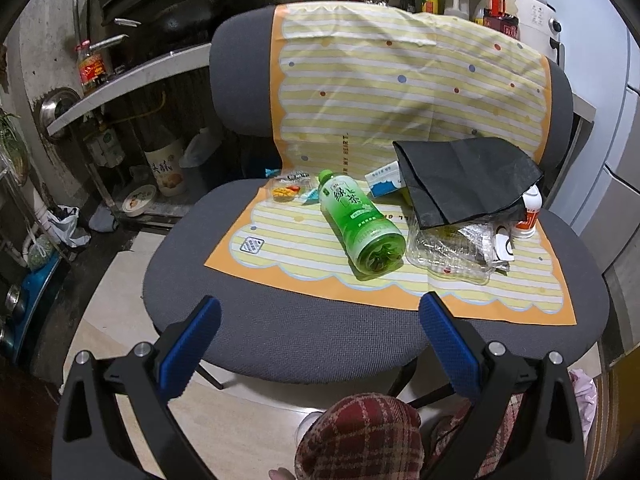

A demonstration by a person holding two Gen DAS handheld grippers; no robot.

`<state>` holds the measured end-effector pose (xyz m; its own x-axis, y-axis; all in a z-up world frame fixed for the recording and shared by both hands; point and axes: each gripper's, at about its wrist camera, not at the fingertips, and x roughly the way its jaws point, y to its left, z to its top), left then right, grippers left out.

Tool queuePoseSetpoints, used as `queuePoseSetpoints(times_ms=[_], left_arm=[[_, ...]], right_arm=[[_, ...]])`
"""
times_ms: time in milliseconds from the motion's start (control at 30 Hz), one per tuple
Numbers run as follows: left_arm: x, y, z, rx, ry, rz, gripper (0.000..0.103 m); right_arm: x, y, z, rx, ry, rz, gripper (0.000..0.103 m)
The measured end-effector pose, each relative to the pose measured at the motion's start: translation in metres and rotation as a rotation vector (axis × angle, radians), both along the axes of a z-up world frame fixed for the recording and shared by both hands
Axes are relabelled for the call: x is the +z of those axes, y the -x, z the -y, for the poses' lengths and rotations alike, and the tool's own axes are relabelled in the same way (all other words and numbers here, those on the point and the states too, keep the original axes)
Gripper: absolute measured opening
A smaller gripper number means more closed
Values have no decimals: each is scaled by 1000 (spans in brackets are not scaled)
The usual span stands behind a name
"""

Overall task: Collect trash
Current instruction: 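Grasp the black cloth with the right tool while the left tool grasps the green tea bottle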

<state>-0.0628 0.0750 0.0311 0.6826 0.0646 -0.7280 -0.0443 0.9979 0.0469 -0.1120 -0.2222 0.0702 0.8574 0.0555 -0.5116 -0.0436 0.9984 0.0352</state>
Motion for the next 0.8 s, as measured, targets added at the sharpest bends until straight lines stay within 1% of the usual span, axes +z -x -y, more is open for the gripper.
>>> queuePoseSetpoints(times_ms=[67,167,233,267,300,367,433,500,533,600,633,733,767,800], left_arm=[[-6,-6,1,-4,-11,-12,96],[-13,-15,3,11,-49,-14,96],[-20,-25,4,17,-72,-19,96],[-24,-30,4,17,-83,-22,96],[-26,-33,4,17,-89,-22,96],[-33,-42,3,13,-92,-17,96],[-38,-50,2,13,-85,-15,96],[-44,-61,1,29,-78,-21,96],[-45,-66,1,36,-75,-22,96],[-48,-73,3,40,-63,-25,96],[-49,-76,2,37,-48,-27,96],[-52,-83,2,24,14,-22,96],[-53,-85,2,22,25,-25,96],[-54,-88,3,17,35,-31,96]], right_arm=[[-3,-11,-5,18,19,6,97],[-6,-32,-10,38,19,4,97],[-9,-46,-11,53,6,0,97],[-11,-54,-11,67,-19,1,97],[-13,-60,-12,72,-27,17,97],[-19,-74,-16,85,-13,0,97],[-26,-86,-20,109,-8,-21,97],[-33,-98,-25,123,6,-13,97],[-36,-103,-25,118,-2,-14,97],[-45,-115,-22,125,-30,-46,96],[-49,-122,-21,123,-63,-60,94],[-64,-136,-19,136,-116,-100,91],[-69,-139,-19,143,-129,-107,85],[-73,-142,-21,154,-147,-116,70]])
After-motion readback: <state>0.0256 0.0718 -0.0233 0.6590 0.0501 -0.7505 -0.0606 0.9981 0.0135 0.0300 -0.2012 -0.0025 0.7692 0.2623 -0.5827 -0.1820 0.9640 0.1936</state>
